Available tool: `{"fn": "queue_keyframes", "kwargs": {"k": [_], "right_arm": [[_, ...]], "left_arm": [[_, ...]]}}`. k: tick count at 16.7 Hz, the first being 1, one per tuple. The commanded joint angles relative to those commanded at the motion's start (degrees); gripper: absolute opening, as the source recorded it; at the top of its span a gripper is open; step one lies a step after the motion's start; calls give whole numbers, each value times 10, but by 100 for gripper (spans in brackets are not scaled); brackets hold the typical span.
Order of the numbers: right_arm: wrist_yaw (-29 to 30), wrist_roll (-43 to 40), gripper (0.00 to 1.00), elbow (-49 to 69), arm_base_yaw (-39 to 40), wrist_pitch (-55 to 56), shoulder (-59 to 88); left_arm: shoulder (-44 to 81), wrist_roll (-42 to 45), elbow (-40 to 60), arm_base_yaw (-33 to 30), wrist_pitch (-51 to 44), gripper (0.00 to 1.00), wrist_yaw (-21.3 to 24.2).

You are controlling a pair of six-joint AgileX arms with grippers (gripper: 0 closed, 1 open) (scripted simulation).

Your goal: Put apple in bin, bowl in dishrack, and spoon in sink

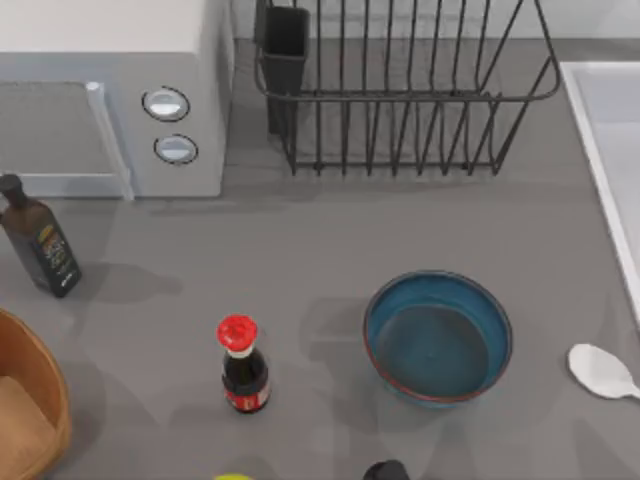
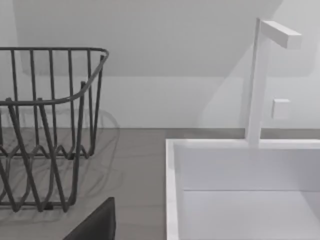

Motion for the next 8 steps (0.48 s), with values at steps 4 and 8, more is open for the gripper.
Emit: {"fn": "queue_keyframes", "kwargs": {"k": [4,8], "right_arm": [[0,0,100,0,0,0,0],[0,0,100,0,0,0,0]], "left_arm": [[-49,-82,-33,21,10,0,-17],[-52,-88,-35,23,11,0,-18]]}}
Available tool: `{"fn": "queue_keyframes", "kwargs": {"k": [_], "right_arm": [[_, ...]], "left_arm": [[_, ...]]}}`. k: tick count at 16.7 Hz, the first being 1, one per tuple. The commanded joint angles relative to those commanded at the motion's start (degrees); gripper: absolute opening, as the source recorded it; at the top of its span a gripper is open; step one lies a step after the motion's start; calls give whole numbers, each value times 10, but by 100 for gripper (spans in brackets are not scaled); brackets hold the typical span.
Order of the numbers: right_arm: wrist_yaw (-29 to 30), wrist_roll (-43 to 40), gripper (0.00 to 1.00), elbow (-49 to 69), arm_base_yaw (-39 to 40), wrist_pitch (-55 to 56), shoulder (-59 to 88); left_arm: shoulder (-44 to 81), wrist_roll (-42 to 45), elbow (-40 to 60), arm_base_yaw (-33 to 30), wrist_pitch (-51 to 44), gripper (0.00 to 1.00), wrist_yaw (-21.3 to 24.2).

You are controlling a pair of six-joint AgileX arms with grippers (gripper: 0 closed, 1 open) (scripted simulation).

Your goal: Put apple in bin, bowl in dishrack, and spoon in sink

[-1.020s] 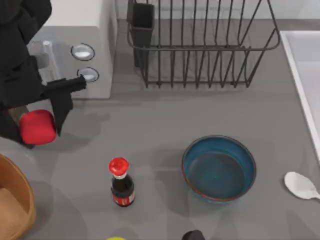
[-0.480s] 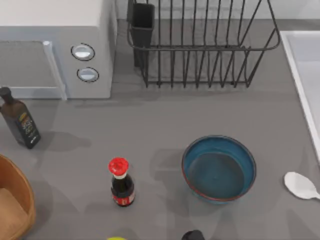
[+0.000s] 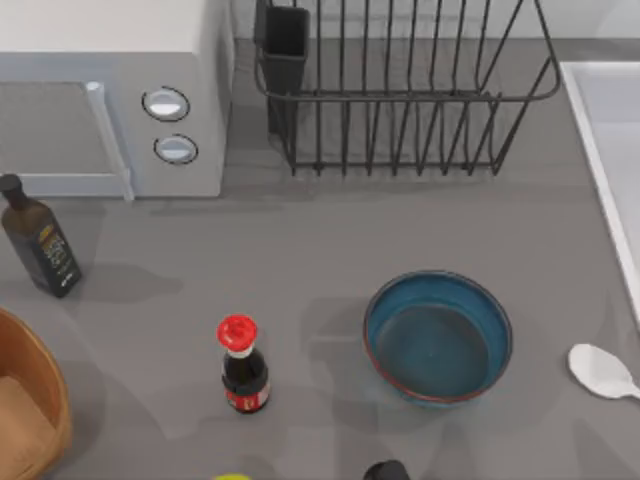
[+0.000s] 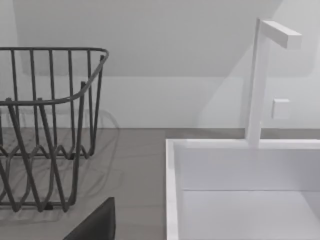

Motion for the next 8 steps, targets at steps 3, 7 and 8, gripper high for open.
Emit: {"fn": "queue_keyframes", "kwargs": {"k": [3,7,8], "right_arm": [[0,0,100,0,0,0,0],[0,0,100,0,0,0,0],[0,0,100,0,0,0,0]], "left_arm": [[2,2,0,-3,0,0,1],[7,5,-40,0,40,0,1],[7,5,-51,1,53,0,1]]}}
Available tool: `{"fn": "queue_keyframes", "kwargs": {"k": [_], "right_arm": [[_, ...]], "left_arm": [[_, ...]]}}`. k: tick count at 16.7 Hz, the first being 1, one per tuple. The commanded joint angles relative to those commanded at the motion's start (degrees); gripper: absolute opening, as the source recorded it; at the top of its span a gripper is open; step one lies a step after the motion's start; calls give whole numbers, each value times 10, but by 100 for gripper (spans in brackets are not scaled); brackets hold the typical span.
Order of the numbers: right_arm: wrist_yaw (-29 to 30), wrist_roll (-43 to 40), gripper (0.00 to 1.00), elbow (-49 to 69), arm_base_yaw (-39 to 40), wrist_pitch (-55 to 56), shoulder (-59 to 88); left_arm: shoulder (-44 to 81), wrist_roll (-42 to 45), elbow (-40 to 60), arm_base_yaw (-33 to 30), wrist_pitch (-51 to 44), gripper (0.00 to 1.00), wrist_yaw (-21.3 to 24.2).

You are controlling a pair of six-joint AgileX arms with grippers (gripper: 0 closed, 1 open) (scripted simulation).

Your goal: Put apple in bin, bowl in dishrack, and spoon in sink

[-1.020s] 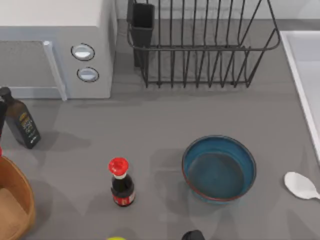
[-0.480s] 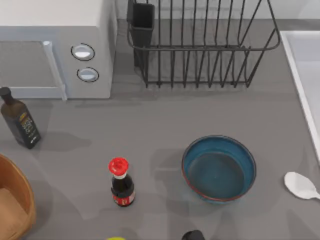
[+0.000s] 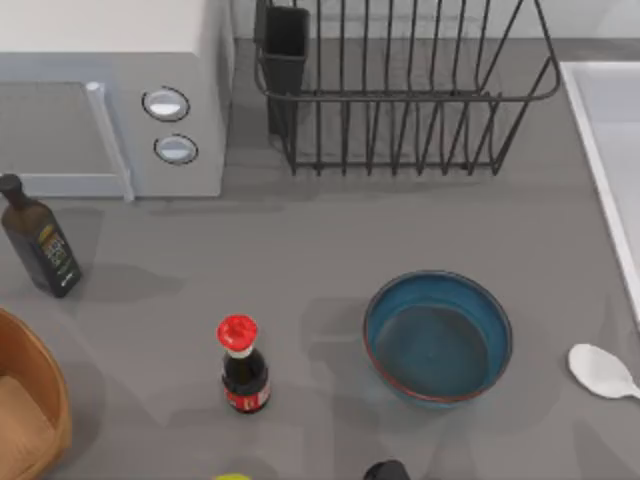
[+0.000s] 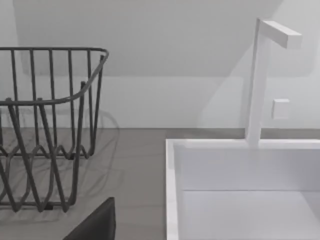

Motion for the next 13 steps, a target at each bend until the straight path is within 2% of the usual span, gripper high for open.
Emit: {"fn": "queue_keyframes", "kwargs": {"k": [8,13], "right_arm": [[0,0,100,0,0,0,0],[0,0,100,0,0,0,0]], "left_arm": [[6,3,-87,6,99,0,0],[7,3,-98,7,110,0,-1]]}}
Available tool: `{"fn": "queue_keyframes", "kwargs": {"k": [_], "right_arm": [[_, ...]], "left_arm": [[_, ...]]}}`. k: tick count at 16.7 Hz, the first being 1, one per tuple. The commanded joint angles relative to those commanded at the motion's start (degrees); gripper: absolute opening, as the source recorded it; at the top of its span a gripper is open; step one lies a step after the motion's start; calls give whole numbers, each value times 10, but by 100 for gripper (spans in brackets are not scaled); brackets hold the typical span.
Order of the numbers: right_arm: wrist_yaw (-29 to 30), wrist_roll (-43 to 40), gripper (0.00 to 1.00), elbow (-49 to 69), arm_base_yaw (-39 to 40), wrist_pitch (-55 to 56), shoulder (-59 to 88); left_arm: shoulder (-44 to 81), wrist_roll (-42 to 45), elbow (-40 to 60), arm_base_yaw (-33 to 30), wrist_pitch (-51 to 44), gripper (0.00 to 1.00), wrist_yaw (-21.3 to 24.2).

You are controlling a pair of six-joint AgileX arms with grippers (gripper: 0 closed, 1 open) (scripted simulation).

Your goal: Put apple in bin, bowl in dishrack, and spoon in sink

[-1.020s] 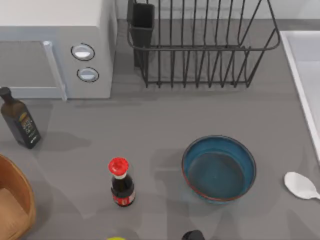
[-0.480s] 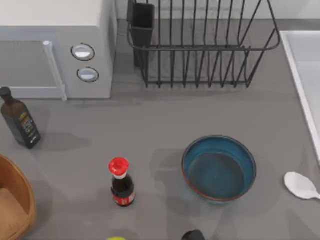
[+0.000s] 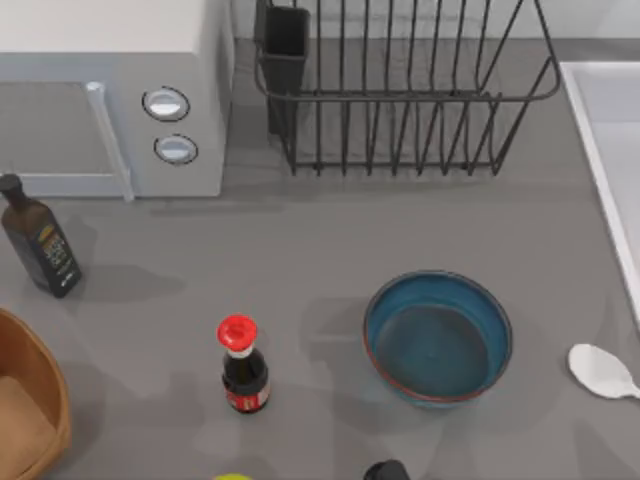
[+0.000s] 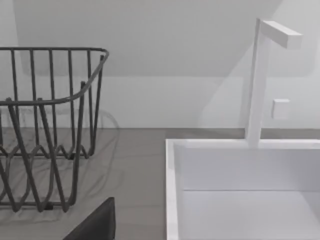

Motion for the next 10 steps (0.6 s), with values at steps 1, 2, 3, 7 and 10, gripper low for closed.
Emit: {"fn": "queue_keyframes", "kwargs": {"k": [1,2,3,7,10], "right_arm": [[0,0,100,0,0,0,0],[0,0,100,0,0,0,0],[0,0,100,0,0,0,0],[0,0,100,0,0,0,0],[0,0,100,0,0,0,0]], "left_arm": [[0,0,0,0,0,8,0],[0,0,0,0,0,15,0],[0,0,0,0,0,23,0],[0,0,0,0,0,53,0],[0,0,0,0,0,75,0]]}}
